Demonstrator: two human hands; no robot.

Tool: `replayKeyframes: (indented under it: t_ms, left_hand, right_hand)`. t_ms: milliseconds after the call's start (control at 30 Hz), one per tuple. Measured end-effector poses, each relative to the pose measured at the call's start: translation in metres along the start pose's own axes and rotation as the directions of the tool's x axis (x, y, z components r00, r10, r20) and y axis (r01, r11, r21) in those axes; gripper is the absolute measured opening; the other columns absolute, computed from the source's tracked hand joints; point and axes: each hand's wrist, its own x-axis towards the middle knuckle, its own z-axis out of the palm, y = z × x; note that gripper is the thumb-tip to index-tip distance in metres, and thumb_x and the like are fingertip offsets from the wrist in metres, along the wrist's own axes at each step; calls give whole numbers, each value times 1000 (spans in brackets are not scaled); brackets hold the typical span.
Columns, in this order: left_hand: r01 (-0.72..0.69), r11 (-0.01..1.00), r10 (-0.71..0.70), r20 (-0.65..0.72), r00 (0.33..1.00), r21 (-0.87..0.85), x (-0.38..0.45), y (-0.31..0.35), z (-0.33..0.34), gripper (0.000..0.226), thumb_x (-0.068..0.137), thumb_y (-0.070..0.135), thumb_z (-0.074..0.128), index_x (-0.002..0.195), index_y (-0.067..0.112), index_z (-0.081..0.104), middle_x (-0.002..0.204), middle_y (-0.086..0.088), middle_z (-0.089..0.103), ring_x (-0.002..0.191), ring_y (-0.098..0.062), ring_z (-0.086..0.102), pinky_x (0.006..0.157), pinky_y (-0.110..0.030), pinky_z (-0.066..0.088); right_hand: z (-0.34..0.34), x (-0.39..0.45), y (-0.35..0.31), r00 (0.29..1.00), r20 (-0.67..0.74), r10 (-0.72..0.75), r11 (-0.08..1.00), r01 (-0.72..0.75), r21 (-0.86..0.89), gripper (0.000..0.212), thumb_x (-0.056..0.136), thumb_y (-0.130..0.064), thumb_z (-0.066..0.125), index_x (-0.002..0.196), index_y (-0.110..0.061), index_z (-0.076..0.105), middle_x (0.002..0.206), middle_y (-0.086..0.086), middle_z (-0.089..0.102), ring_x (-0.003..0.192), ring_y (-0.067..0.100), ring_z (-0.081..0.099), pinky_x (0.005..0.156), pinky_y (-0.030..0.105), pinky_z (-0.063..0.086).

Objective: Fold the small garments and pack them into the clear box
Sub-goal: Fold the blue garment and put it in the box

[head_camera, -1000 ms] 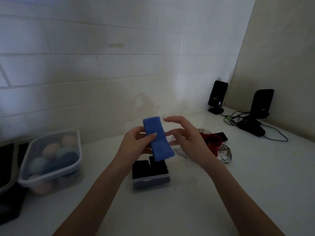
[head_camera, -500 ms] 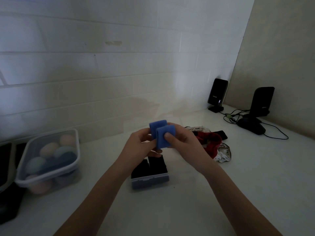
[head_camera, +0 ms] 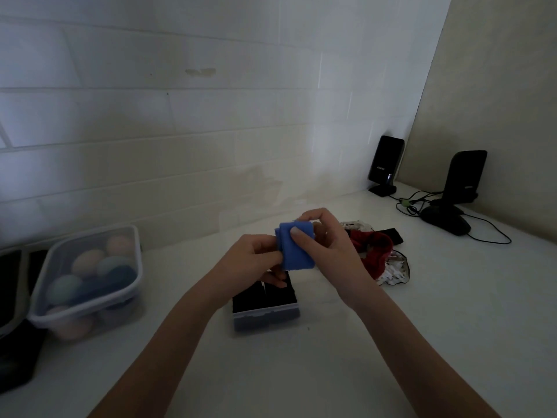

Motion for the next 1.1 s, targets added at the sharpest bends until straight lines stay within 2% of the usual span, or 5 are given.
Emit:
replayKeyframes:
  t_ms: [167, 367, 533, 800, 1100]
  left_hand:
    - [57, 975, -71, -57, 996, -215, 3, 2, 1, 17, 90, 16, 54, 100, 5, 63, 89, -16, 67, 67, -20, 70, 60, -28, 61]
    - [-45, 999, 42, -162, 986, -15, 5, -9, 4, 27, 82, 13, 67, 108, 6, 63, 77, -3, 72, 64, -11, 72, 56, -26, 59]
    - [-159, 914, 276, -286, 918, 374, 4, -13, -3, 22, 83, 21, 67, 104, 23, 67, 76, 6, 69, 61, -7, 66, 54, -20, 55]
    - [-156, 718, 167, 49, 985, 678, 1, -17, -10, 26, 76, 19, 74, 102, 20, 70, 100, 2, 68, 77, -9, 64, 67, -15, 47]
    - [-223, 627, 121, 189, 974, 747, 0, -17, -5, 35, 81, 16, 67, 116, 20, 64, 113, -1, 66, 85, -13, 65, 77, -20, 50]
  right_hand:
    - [-3, 0, 1, 998, -40, -39, 984, 31, -173, 13, 87, -22, 64, 94, -19, 54, 71, 25, 61, 64, 37, 62, 58, 45, 55]
    - [-11, 0, -2, 989, 59, 134, 981, -124, -147, 14, 91, -21, 57, 98, -10, 51, 79, 29, 66, 69, 31, 69, 56, 45, 58]
    - [-28, 0, -5, 980, 61, 188, 909, -150, -388, 18, 89, -25, 61, 91, -14, 46, 54, 0, 61, 48, 8, 58, 44, 24, 50]
    - [-19, -4, -2, 936, 175, 307, 676, -84, -732, 11, 88, -14, 59, 82, -18, 51, 88, 10, 64, 71, 29, 69, 69, 44, 58]
    - [-12, -7, -9, 871, 254, 419, 532, -9, -847, 30, 85, -17, 66, 113, -20, 57, 113, 9, 62, 96, 23, 60, 84, 37, 54]
